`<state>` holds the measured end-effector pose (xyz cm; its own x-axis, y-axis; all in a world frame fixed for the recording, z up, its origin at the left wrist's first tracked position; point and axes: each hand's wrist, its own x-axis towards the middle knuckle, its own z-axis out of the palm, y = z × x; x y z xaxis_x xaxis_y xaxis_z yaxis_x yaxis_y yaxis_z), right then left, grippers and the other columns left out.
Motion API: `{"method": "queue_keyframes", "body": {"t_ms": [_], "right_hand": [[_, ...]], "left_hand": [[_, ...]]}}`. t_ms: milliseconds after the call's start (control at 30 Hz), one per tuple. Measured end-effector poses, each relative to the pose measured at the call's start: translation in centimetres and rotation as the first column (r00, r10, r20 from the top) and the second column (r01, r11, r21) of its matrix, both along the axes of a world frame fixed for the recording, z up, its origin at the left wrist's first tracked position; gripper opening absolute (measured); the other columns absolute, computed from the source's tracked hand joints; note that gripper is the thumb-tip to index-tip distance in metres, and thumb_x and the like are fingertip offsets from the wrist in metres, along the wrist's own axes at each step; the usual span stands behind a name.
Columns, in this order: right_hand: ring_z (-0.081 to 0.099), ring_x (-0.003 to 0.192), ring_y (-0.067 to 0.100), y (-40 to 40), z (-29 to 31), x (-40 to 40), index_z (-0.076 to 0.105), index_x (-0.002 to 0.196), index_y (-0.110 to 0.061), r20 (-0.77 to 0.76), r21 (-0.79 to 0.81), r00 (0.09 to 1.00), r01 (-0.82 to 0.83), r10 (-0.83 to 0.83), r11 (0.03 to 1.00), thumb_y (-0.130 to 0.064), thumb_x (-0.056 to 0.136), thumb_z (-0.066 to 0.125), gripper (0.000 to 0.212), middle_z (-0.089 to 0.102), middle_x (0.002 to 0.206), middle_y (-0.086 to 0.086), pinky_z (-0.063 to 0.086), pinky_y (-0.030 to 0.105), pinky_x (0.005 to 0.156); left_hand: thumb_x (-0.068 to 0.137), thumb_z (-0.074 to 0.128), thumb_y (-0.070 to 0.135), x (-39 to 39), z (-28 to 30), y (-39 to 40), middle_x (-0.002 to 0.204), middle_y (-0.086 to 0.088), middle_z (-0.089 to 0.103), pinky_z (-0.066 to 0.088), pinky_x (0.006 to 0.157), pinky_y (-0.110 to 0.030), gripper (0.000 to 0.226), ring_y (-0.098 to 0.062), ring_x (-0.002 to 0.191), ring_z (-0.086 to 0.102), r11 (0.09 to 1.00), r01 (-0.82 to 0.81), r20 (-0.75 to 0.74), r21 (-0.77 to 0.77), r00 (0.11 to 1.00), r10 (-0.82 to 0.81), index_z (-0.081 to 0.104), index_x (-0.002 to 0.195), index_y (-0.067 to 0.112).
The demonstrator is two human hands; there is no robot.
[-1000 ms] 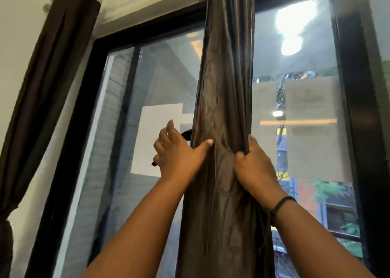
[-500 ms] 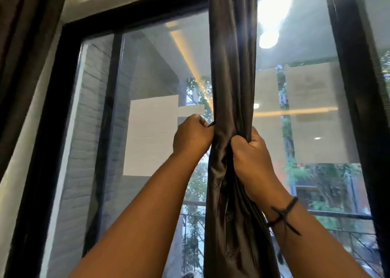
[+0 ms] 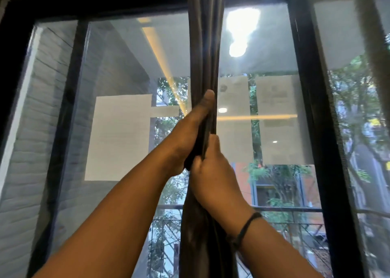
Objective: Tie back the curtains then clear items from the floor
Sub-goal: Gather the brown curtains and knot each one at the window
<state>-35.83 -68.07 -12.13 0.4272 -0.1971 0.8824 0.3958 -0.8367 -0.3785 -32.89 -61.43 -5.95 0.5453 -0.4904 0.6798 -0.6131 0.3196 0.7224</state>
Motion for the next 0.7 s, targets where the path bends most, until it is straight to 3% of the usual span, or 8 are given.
{"method": "queue_keyframes", "body": {"t_ms": [100,233,333,433,500,567,633,700], "right_hand": [[0.059,0.093,0.04,0.5,-0.5,-0.5,0.014,0.143,-0.016,-0.055,-0.132,0.991,0.116,-0.124,0.984,-0.018,0.092,0.038,0.056,0.053,0.119,0.018,0.046,0.042,0.072],[0.058,0.094,0.041,0.1,0.1,-2.4,0.017,0.138,-0.012,-0.232,-0.31,0.96,0.08,-0.157,0.947,-0.014,0.093,0.042,0.052,0.048,0.125,0.02,0.039,0.035,0.068],[0.058,0.082,0.031,-0.7,1.3,-5.2,0.032,0.126,-0.019,-0.357,-0.321,0.934,-0.13,0.007,0.938,-0.025,0.089,0.054,0.044,0.055,0.113,0.012,0.046,0.034,0.065],[0.067,0.067,0.024,-2.4,2.4,-8.9,0.049,0.122,-0.023,-0.513,-0.057,0.786,-0.431,0.344,0.901,-0.03,0.087,0.063,0.039,0.066,0.108,0.006,0.057,0.033,0.055],[0.062,0.051,0.019,-3.9,2.9,-10.7,0.065,0.108,-0.023,-0.385,0.048,0.808,-0.465,0.445,0.884,-0.031,0.087,0.062,0.023,0.073,0.098,0.001,0.05,0.024,0.045],[0.059,0.05,0.02,-5.9,3.3,-10.7,0.068,0.094,-0.022,-0.114,0.171,0.91,-0.378,0.399,0.91,-0.032,0.084,0.062,0.014,0.074,0.084,0.001,0.049,0.026,0.046],[0.066,0.067,0.021,-7.1,3.5,-9.4,0.058,0.103,-0.027,-0.007,0.263,0.959,-0.27,0.282,0.926,-0.041,0.079,0.066,0.029,0.067,0.084,-0.002,0.057,0.035,0.062],[0.066,0.082,0.018,-7.2,3.5,-7.9,0.045,0.117,-0.032,-0.095,0.287,0.961,-0.225,0.261,0.931,-0.05,0.072,0.071,0.055,0.06,0.089,-0.007,0.057,0.041,0.079]], "left_hand": [[0.069,0.079,0.038,0.5,-0.4,-0.9,0.101,-0.019,0.072,0.057,0.083,-0.047,0.05,-0.034,0.093,0.069,0.997,-0.056,-0.026,-0.059,0.998,0.055,0.068,0.108,0.007],[0.077,0.071,0.016,0.5,-0.4,-0.2,0.079,-0.014,0.073,0.058,0.066,-0.031,0.017,-0.026,0.07,0.069,0.998,-0.061,-0.102,0.03,0.993,0.064,0.073,0.087,0.002],[0.08,0.064,0.014,-0.3,0.0,0.2,0.059,-0.007,0.067,0.054,0.056,-0.024,0.024,-0.018,0.051,0.064,0.997,-0.032,-0.097,0.074,0.995,0.039,0.074,0.059,0.008],[0.075,0.052,0.003,-0.7,0.4,-0.1,0.043,-0.005,0.055,0.044,0.042,-0.016,0.025,-0.014,0.036,0.051,0.998,0.047,-0.161,-0.028,0.986,-0.051,0.06,0.051,0.003],[0.068,0.048,0.002,-0.4,0.4,-0.3,0.04,-0.005,0.053,0.042,0.041,-0.015,0.011,-0.014,0.034,0.049,0.993,0.085,-0.206,-0.085,0.973,-0.101,0.051,0.058,0.001],[0.075,0.044,-0.001,0.1,0.3,-0.5,0.044,-0.008,0.057,0.047,0.043,-0.018,0.012,-0.016,0.036,0.054,0.988,0.08,-0.238,-0.128,0.965,-0.109,0.051,0.066,-0.002],[0.081,0.042,-0.003,0.2,0.3,-1.0,0.046,-0.01,0.059,0.05,0.044,-0.019,0.017,-0.017,0.037,0.057,0.989,0.046,-0.227,-0.143,0.971,-0.078,0.054,0.069,-0.004],[0.081,0.042,-0.003,-0.1,0.4,-1.7,0.045,-0.009,0.058,0.05,0.045,-0.019,0.025,-0.016,0.038,0.057,0.99,0.034,-0.184,-0.137,0.981,-0.059,0.058,0.062,-0.003]]}}
